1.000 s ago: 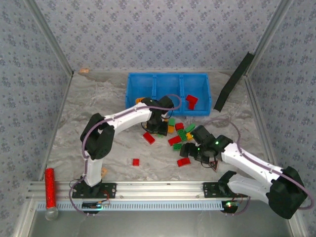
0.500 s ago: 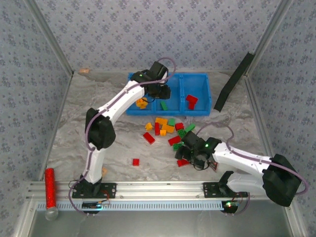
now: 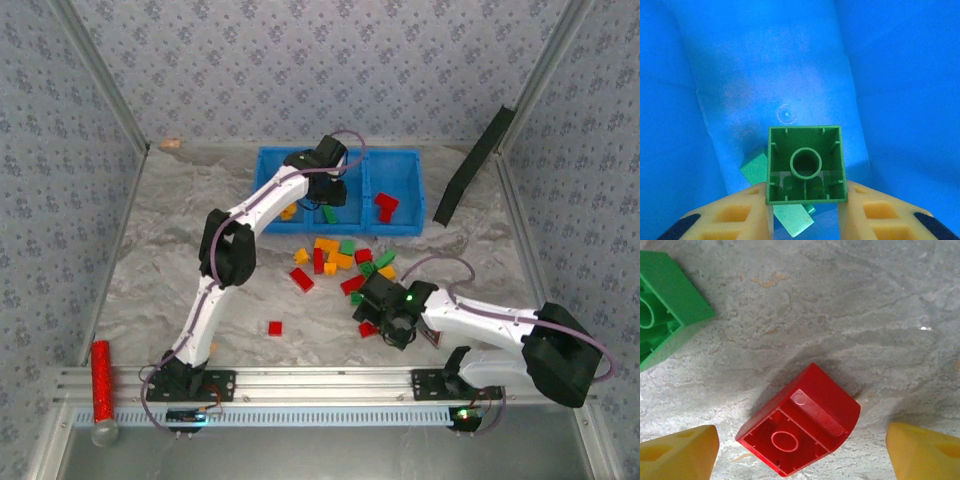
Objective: Sort the legos into containers by color
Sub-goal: Place the lego in the container, then pick up the lego from the bottom-center of the table.
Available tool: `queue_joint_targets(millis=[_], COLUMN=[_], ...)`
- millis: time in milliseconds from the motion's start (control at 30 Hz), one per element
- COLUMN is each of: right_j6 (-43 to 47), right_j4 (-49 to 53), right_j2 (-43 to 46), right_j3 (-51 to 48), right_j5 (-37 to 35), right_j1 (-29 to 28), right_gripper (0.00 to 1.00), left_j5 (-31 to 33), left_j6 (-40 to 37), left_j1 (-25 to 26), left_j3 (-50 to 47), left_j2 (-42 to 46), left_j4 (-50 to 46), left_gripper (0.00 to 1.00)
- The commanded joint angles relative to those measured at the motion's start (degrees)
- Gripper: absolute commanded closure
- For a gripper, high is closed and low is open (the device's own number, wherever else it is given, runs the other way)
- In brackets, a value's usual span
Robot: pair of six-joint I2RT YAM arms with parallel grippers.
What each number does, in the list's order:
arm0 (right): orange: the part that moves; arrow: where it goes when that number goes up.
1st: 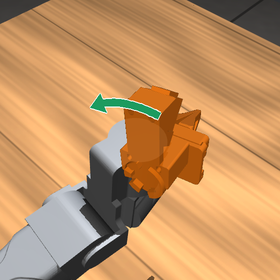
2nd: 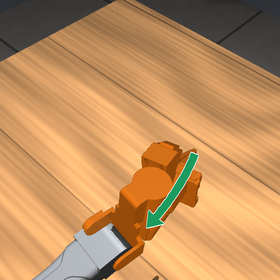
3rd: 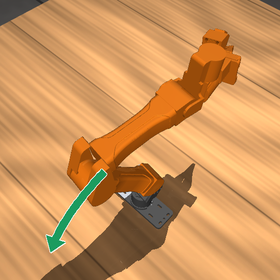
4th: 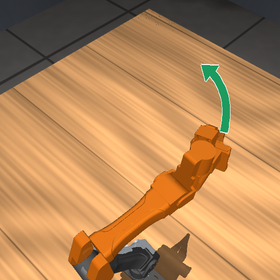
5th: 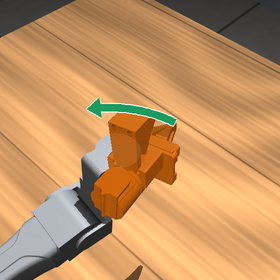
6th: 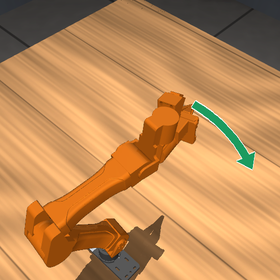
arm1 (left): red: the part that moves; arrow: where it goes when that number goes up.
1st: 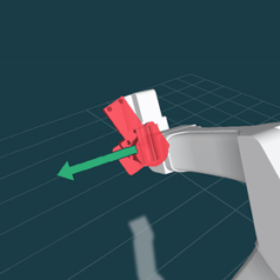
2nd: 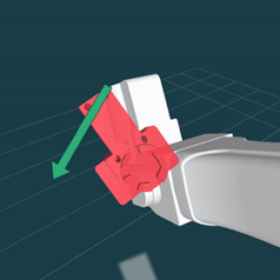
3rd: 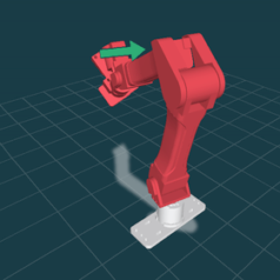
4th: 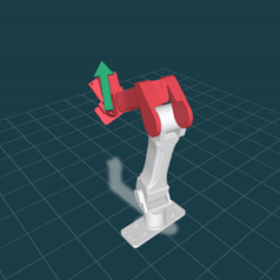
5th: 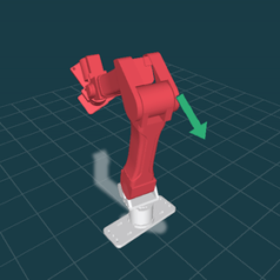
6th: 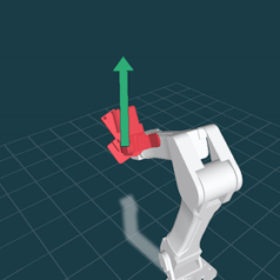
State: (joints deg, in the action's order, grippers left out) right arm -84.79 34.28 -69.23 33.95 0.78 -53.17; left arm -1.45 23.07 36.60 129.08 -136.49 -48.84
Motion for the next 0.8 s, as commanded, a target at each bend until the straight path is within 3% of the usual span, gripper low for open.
queue_joint_targets(millis=[0,267,500,700,767], right_j6=[-4.56,-8.05,-8.46,-6.80,-5.36], right_j4=[1.04,-1.90,-4.20,-5.25,-4.64], right_j2=[-0.81,-0.97,-5.11,-8.49,-9.07], right_j3=[0.82,-0.41,-0.36,-0.38,0.18], right_j5=[-2.36,-4.51,-2.88,-0.83,-0.98], right_j1=[-0.45,0.18,0.71,1.47,1.96], right_gripper=[0.12,0.16,0.20,0.31,0.43], left_j5=[-0.98,-1.50,-2.33,-3.65,-4.96], left_j6=[-1.01,-1.76,-2.24,-4.00,-5.65], left_j1=[-0.56,-0.51,-0.40,-0.43,-0.48], left_j3=[1.89,1.71,1.87,1.03,1.00], left_j2=[-0.21,0.91,3.53,9.91,12.01], left_j4=[-0.20,0.41,-0.61,-1.98,-3.29], left_gripper=[0.65,0.51,0.47,0.46,0.46])
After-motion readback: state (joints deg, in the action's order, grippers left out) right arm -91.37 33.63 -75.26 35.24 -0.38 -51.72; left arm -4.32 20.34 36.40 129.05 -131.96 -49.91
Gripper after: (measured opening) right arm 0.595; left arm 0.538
